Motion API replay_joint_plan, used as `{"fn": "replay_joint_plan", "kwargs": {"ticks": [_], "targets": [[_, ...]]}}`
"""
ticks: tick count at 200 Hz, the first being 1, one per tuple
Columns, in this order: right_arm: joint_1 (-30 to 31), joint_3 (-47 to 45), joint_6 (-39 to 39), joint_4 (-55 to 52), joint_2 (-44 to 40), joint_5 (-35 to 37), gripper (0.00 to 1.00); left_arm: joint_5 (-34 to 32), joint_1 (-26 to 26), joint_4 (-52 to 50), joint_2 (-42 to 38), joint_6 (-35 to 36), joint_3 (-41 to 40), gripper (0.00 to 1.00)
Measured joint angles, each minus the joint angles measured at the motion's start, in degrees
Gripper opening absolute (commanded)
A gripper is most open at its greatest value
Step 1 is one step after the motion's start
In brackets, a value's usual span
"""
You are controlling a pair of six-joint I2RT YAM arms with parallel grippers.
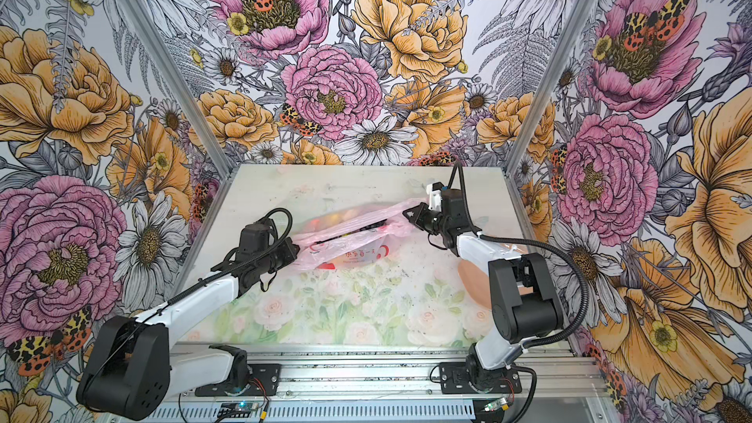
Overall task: Take fruits out of the plastic bag
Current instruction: Spread open the plastic bag at the center of the table.
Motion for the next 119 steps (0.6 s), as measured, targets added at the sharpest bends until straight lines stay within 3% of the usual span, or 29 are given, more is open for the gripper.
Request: {"fn": "replay_joint_plan", "kwargs": {"ticks": [17,44,63,84,119], "targets": [[0.81,0.26,-0.52,-0.17,-0.07,0.22,0.01,-0.31,-2.69,0.33,0.96,1.31,1.99,0.00],[1.46,1.97,-2.19,-2.86,-0.74,1.01,0.44,-0.96,-8.07,1.22,1.81,3.39,6.27,0.00],[1.75,3.08,-4.96,-7.76,-3.13,3.08,0.63,-1.09,-8.59,2.14,1.86,4.15,6.88,0.00],[1.99,3.58,-8.17,-13.55,-7.78,6.51,0.70,-1.57,-9.03,2.12,2.14,4.50,6.88,0.00],[2.73,3.61,-11.19,-21.42,-15.37,12.92,0.73,-2.80,-11.32,2.12,2.14,4.57,6.78,0.00]]}}
